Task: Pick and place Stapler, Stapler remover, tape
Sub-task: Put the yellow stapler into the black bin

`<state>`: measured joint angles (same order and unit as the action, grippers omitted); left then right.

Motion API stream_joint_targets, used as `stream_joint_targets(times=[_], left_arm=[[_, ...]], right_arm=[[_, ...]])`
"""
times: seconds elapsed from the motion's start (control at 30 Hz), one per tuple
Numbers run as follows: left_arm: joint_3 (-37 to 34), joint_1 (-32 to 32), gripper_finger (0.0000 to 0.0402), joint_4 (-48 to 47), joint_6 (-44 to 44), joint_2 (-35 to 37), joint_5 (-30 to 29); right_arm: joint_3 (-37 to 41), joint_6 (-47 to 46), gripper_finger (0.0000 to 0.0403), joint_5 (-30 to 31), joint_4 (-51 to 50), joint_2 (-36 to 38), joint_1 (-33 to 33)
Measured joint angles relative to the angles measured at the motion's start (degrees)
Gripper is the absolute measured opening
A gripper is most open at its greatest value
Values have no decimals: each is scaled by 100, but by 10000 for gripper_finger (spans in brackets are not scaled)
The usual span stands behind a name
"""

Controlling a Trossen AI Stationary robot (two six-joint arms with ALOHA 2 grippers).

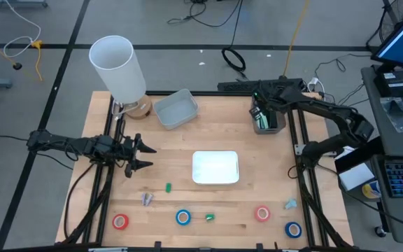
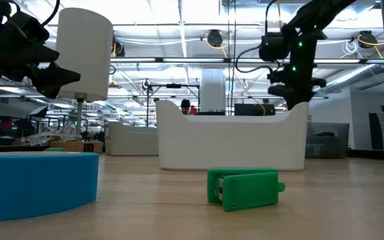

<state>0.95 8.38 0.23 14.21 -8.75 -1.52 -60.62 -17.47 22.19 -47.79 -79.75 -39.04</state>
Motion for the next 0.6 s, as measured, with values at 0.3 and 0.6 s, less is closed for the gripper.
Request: stream_joint_targets(times=[0.3,0.6], left_arm=[[0,2,269,0,-404,0,4],[0,2,269,-2,-510,2,13]], right_arm=[[716,-49,66,-306,238,-109,-180],[1007,-72,71,-621,797,-106,-352]])
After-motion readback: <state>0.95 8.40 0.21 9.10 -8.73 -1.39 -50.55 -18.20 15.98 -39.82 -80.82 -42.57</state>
